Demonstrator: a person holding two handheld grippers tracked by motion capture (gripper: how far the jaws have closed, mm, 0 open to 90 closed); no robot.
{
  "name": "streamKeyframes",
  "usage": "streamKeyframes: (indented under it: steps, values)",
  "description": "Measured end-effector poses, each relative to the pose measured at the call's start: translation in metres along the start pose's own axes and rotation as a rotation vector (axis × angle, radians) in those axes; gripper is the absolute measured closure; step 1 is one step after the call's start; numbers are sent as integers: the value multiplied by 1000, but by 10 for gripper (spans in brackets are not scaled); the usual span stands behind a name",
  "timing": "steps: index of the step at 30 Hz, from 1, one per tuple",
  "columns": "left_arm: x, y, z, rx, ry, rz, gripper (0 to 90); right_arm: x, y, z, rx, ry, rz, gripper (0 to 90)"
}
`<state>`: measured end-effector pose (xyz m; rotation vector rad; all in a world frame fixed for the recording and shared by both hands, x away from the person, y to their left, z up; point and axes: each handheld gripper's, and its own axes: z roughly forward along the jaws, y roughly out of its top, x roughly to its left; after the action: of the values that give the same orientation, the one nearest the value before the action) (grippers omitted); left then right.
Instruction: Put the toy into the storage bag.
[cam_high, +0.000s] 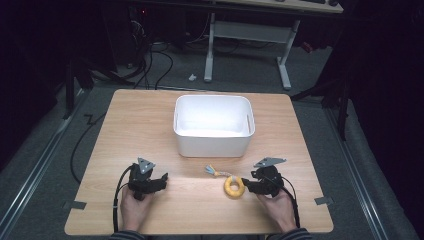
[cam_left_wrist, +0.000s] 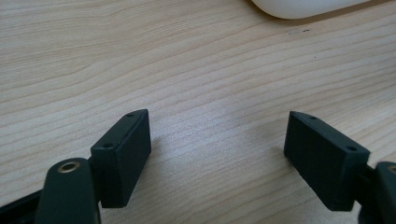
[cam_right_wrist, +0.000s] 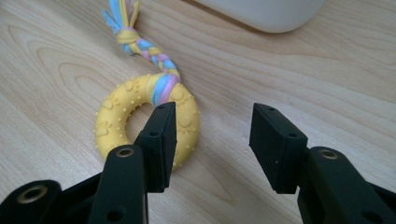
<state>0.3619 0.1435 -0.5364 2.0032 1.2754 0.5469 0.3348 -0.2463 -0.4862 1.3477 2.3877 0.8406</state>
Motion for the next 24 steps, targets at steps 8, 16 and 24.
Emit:
streamKeyframes:
  steps: [8, 16, 24]
  values:
    - [0, 0, 0, 0, 0, 0, 234, 6, 3, 10, 32, 23, -13, 515]
    - [0, 0, 0, 0, 0, 0, 234, 11, 4, 21, 65, 35, -22, 528]
    - [0, 0, 0, 0, -1, -1, 235, 13, 3, 30, 87, 47, -1, 562]
